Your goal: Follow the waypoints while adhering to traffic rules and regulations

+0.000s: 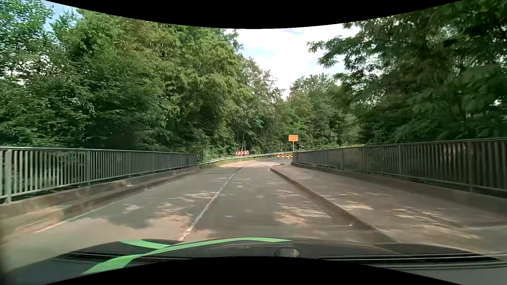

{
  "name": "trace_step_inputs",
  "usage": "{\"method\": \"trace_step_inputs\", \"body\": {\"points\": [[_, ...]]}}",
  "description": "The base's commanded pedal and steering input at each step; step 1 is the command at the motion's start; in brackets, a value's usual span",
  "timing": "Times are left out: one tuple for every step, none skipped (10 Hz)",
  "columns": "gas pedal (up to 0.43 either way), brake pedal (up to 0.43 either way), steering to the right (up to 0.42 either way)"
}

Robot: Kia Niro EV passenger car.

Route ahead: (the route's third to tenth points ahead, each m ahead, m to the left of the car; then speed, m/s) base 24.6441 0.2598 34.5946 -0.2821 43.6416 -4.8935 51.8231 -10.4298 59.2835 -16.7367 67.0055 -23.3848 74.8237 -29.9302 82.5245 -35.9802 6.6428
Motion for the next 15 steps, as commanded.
{"method": "trace_step_inputs", "body": {"points": [[0.098, 0.000, -0.039], [0.000, 0.000, -0.039], [0.000, 0.000, -0.039], [0.000, 0.000, -0.038], [0.000, 0.000, -0.036], [0.000, 0.000, -0.034], [0.020, 0.000, -0.030], [0.028, 0.000, -0.029], [0.047, 0.000, -0.027], [0.059, 0.000, -0.025], [0.059, 0.000, -0.023], [0.067, 0.000, -0.022], [0.059, 0.000, -0.021], [0.039, 0.000, -0.020], [0.039, 0.000, -0.020]]}}
